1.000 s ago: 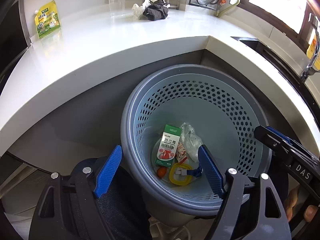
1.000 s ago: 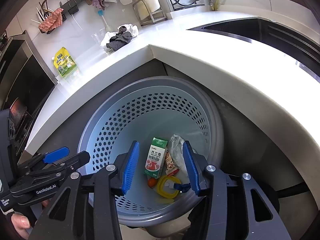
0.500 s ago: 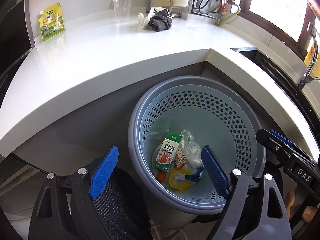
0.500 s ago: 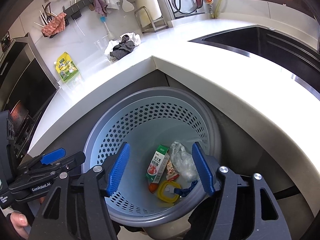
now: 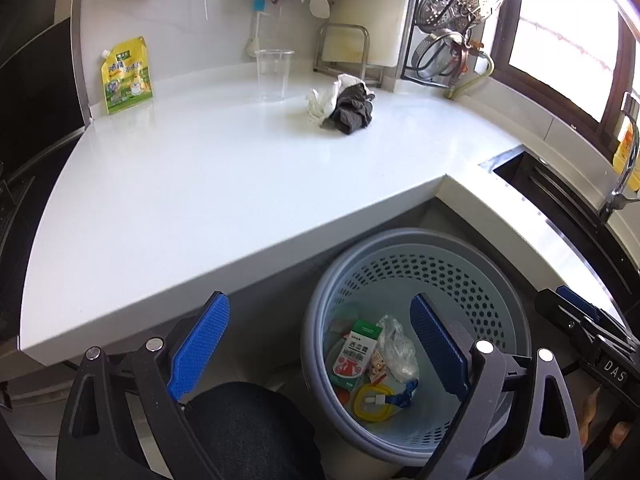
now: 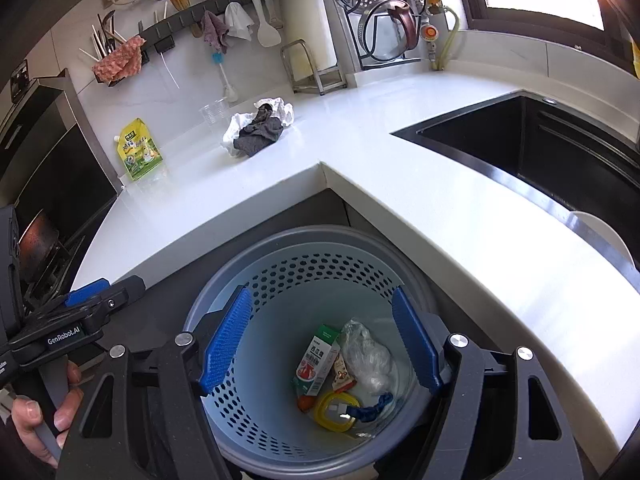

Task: Collect trash
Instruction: 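Move both tools back over the counter toward the cloth and tissue, then grasp the grey cloth with the right gripper and lift it, then grasp the white tissue with the left gripper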

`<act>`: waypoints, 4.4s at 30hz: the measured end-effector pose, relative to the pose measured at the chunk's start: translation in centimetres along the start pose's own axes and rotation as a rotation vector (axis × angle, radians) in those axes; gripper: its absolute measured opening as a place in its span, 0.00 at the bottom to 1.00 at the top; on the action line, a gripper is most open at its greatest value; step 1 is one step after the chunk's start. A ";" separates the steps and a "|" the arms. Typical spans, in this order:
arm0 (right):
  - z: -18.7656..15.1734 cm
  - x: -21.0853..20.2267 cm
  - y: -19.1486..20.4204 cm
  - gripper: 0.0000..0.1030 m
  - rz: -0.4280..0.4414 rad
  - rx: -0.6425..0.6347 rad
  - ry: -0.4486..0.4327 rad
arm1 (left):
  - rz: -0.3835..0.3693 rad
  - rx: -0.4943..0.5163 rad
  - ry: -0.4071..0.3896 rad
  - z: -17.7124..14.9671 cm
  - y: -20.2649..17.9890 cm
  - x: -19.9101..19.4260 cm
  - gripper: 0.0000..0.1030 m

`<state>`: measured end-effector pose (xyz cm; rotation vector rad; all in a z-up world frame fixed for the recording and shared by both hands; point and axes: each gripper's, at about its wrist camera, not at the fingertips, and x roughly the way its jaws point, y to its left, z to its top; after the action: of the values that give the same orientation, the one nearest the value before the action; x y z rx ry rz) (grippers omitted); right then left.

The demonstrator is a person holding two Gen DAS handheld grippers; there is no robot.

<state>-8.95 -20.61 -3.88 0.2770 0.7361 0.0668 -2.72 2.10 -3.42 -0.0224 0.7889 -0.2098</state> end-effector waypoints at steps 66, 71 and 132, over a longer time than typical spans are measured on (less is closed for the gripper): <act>20.0 22.0 8.2 0.76 0.030 -0.128 0.040 | 0.068 -0.011 -0.118 16.5 5.8 11.3 0.93; 20.2 23.3 8.5 0.76 0.027 -0.131 0.077 | 0.071 -0.012 -0.114 16.5 5.8 11.4 0.93; 16.5 14.0 -2.4 0.11 0.205 0.069 -0.036 | 0.056 0.053 0.134 19.7 -3.6 21.1 0.31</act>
<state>12.42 -24.43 -2.06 0.4186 0.6731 0.2308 24.97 -6.65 -3.96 0.0639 0.9163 -0.1805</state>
